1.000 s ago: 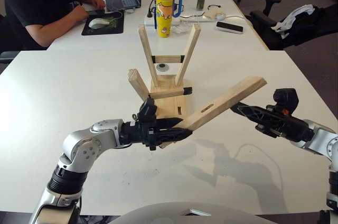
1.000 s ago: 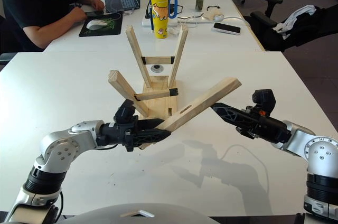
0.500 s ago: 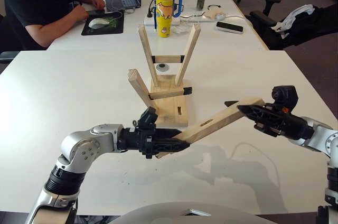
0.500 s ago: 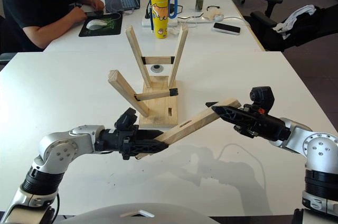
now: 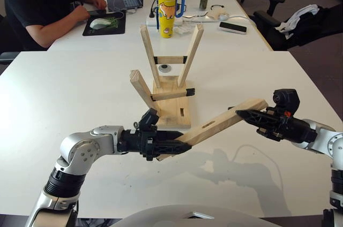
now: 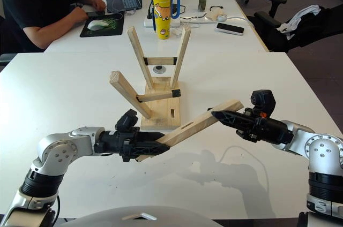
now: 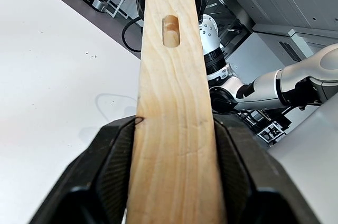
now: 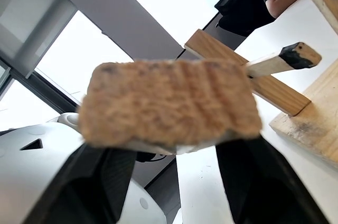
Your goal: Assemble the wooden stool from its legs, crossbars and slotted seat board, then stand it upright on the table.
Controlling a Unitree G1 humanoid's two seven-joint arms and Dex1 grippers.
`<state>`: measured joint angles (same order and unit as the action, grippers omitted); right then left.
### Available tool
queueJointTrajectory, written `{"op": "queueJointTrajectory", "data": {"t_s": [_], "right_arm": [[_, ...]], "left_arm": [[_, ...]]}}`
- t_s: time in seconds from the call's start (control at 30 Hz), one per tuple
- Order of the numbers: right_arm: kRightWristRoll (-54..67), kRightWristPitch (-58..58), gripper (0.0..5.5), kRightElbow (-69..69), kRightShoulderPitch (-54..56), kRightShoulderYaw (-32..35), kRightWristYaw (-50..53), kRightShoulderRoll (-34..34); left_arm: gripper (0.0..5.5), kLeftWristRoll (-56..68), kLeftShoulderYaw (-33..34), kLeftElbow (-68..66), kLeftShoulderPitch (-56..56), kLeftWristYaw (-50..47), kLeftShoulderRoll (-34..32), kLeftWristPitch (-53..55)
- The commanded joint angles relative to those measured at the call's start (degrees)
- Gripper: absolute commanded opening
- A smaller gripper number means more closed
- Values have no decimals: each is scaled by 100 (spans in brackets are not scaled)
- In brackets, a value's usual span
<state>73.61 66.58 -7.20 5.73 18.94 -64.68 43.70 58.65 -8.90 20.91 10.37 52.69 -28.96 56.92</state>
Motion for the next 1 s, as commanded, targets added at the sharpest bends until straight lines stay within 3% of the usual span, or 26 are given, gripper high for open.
{"op": "queueJointTrajectory", "data": {"t_s": [0.03,0.27,0.37,0.5,0.67,1.0], "right_arm": [[-264,-90,209,27,-18,-44,-83,184],[-1058,-431,209,637,26,-7,-809,978],[-1693,-877,209,1324,296,-126,-1283,1482],[-2459,-1529,209,2257,955,-425,-1667,1793],[-2788,-1899,209,2630,1700,-701,-2022,1622],[-3454,-2609,209,3027,2514,-1171,-2153,962]], "left_arm": [[233,-279,9,39,-66,-116,93,-284],[344,-920,6,208,-292,-636,352,-960],[378,-2438,-679,180,-326,-804,175,-2073],[378,-5034,-1876,-380,-49,-1402,-154,-3682],[378,-6594,-2440,-1115,217,-1894,-127,-4448],[378,-7134,-2444,-2096,355,-1545,-73,-4531]]}}
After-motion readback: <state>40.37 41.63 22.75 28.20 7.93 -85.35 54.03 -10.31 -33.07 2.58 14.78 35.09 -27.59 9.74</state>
